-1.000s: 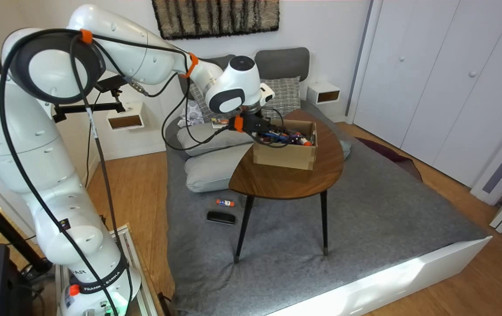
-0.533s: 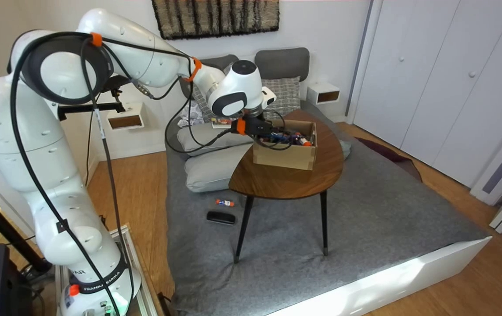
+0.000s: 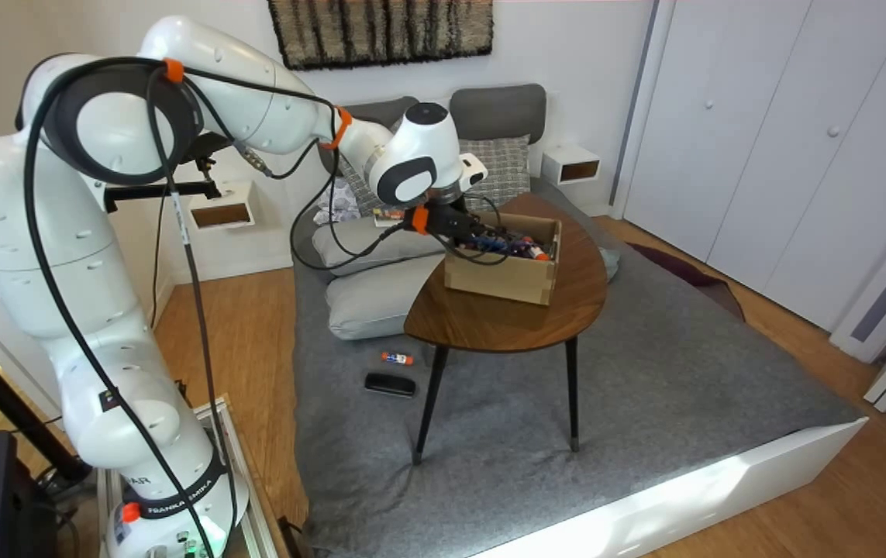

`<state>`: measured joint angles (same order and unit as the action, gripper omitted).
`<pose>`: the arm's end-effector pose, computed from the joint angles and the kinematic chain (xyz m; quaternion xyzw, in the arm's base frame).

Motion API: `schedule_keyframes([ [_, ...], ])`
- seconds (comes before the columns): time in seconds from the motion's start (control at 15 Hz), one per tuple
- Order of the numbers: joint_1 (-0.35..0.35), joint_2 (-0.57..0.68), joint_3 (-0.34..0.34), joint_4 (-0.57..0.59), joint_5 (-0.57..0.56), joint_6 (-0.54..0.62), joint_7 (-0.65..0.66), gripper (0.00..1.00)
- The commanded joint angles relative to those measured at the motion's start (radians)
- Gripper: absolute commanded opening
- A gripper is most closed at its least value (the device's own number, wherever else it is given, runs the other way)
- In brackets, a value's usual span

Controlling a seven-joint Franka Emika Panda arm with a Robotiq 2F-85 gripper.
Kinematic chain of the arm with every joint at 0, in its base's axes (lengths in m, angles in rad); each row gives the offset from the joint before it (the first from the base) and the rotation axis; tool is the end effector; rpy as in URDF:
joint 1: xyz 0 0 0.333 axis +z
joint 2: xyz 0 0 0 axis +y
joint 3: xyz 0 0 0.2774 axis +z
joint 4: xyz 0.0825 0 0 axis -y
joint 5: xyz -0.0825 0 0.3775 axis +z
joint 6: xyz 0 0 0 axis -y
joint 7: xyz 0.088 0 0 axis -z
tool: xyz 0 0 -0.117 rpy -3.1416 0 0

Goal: Put the box on the edge of the table, then remove the green object from the box

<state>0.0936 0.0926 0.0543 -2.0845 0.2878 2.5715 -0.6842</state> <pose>0.5850 0.0836 0.3798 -0.9294 -0.2972 -0.2138 0.0470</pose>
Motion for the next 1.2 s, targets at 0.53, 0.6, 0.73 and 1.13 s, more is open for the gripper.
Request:
schedule_keyframes([
  [0.53,-0.026,-0.223,-0.011,-0.178,-0.455,-0.023,0.836,0.02],
  [0.6,-0.028,-0.244,-0.001,-0.195,-0.495,-0.038,0.906,0.02],
  [0.73,-0.036,-0.281,0.024,-0.220,-0.579,-0.080,1.051,0.02],
  [1.13,-0.031,-0.318,0.125,-0.228,-0.677,-0.236,1.357,0.02],
])
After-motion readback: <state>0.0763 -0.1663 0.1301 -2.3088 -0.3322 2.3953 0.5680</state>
